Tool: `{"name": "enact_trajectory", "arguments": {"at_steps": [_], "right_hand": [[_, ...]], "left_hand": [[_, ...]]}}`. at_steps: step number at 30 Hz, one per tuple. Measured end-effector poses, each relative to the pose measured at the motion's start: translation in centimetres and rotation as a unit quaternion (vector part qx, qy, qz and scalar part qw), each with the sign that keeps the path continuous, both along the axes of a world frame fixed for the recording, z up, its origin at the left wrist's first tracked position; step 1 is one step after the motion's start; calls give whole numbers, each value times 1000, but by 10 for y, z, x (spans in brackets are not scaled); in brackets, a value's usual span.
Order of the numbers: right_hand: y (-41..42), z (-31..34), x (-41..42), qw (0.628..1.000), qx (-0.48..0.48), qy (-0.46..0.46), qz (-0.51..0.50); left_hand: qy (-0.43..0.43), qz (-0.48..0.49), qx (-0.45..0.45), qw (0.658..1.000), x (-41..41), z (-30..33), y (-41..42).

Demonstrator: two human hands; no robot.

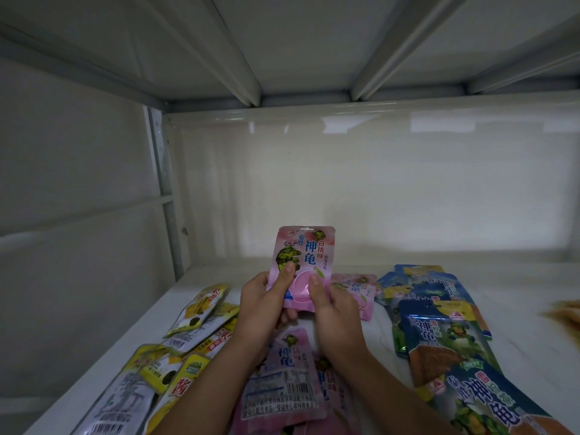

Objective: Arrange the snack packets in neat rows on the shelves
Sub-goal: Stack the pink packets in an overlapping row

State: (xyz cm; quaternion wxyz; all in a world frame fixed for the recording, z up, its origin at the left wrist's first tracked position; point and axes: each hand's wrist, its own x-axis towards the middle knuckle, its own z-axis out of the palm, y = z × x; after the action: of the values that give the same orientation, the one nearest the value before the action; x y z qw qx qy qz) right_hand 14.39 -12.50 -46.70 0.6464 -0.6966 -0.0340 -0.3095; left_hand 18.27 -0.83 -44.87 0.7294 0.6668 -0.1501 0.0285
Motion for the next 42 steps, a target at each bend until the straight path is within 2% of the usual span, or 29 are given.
{"name": "enact_trajectory", "arguments": {"at_steps": [5, 15, 21, 25, 30, 36, 42], "right_hand": [[3, 4, -3, 998, 60, -3, 8], [0, 2, 1, 999, 32, 7, 3], [0, 3, 0, 997, 66, 42, 10], [-1, 6, -2, 995, 80, 55, 19], [-5, 8, -7, 991, 121, 59, 5], [-1, 4, -3, 996, 83, 34, -24], [-2, 7, -4, 995, 88, 38, 7]], "left_hand": [[26, -6, 57, 998, -2, 0, -1], [-11, -12, 86, 996, -5, 1, 1], [-18, -11, 69, 997, -6, -1, -1], [14, -33, 58, 998, -3, -3, -1], [1, -69, 79, 994, -10, -3, -5], [-10, -76, 54, 996, -11, -1, -2], [-8, -76, 35, 996, -7, -1, 0]]}}
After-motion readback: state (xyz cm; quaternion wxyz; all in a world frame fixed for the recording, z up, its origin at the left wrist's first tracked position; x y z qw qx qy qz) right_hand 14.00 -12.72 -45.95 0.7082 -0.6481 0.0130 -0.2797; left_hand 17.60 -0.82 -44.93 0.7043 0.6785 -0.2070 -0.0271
